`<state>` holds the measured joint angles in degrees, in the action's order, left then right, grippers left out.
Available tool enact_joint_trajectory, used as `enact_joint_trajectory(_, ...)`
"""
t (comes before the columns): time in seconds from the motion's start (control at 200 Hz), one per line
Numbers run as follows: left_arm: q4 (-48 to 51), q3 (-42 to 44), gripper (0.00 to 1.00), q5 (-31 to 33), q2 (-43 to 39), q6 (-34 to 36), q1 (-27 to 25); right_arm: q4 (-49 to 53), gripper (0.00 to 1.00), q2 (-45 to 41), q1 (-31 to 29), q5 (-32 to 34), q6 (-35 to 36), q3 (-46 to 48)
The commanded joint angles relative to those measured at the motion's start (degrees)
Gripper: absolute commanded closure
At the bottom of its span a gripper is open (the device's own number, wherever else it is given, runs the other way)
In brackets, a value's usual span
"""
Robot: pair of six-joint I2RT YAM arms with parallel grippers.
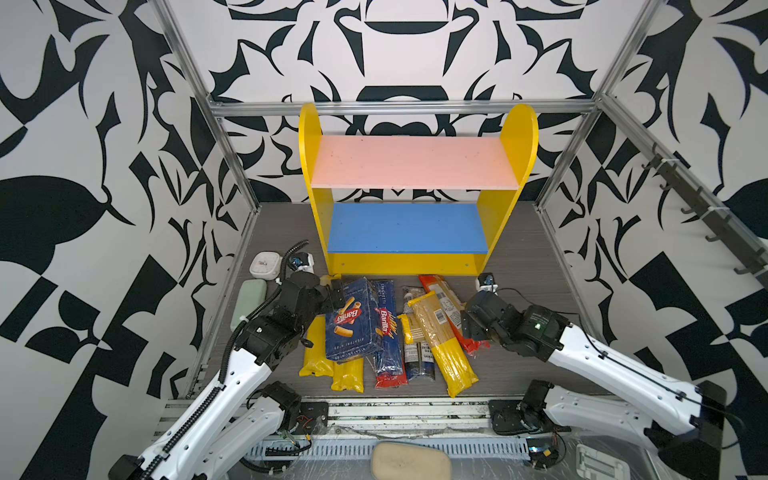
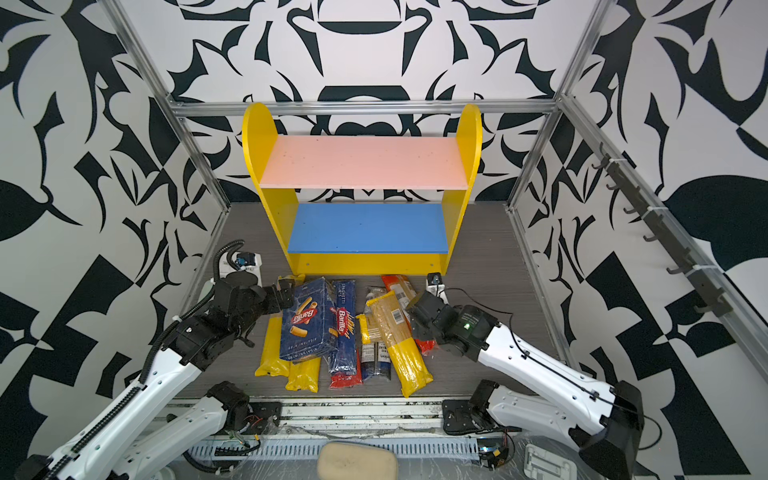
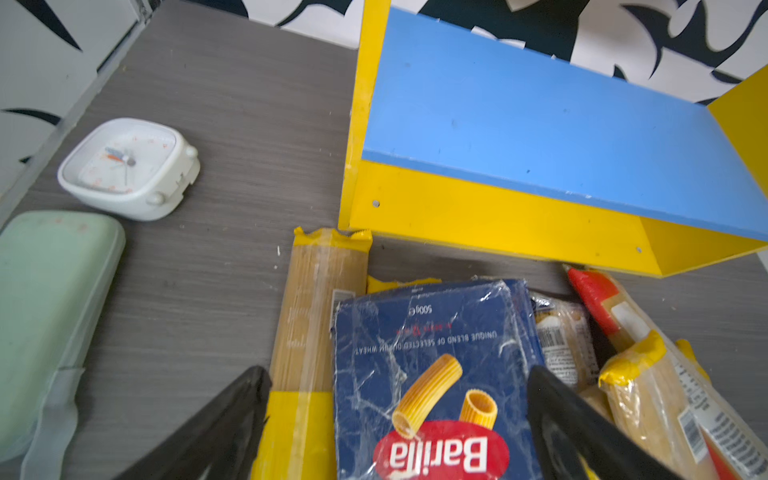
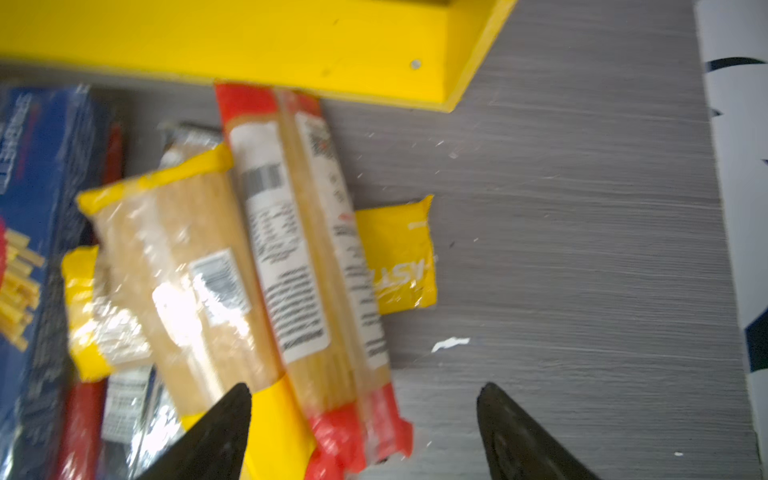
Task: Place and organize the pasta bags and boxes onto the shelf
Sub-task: 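Lower the right gripper over the yellow-banded spaghetti bag while the left arm reaches forward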
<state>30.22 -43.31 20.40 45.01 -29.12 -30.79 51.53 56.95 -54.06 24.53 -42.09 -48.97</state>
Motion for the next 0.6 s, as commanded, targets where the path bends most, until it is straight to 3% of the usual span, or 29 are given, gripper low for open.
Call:
enact_joint_trajectory(0.0,5.58,-2.95,0.01,-1.65,0.87,-1.25,-0.31,1.89,0.12,2.13,-7.05,2.00,-6.43,-1.81)
enact_joint_trajectory(0.175,10.95,-11.01,0.01,-2.52,4.42,3.34,-0.98,5.34,0.11,8.28,-18.79,6.24,-14.28,-3.96)
enact_joint_trajectory(0.34,16.16,-17.60,0.01,-5.97,5.61,5.90,-2.53,5.53,0.06,13.46,-25.88,5.46,-19.56,-3.91)
enact_joint_trajectory(0.5,16.19,-19.51,0.01,-11.12,5.23,5.19,-4.77,1.69,0.02,15.41,-26.97,2.49,-21.90,0.36)
enact_joint_trajectory(0.595,16.19,-20.12,0.01,-11.07,6.03,4.98,-6.82,-1.43,0.02,14.23,-26.94,0.84,-22.86,3.86)
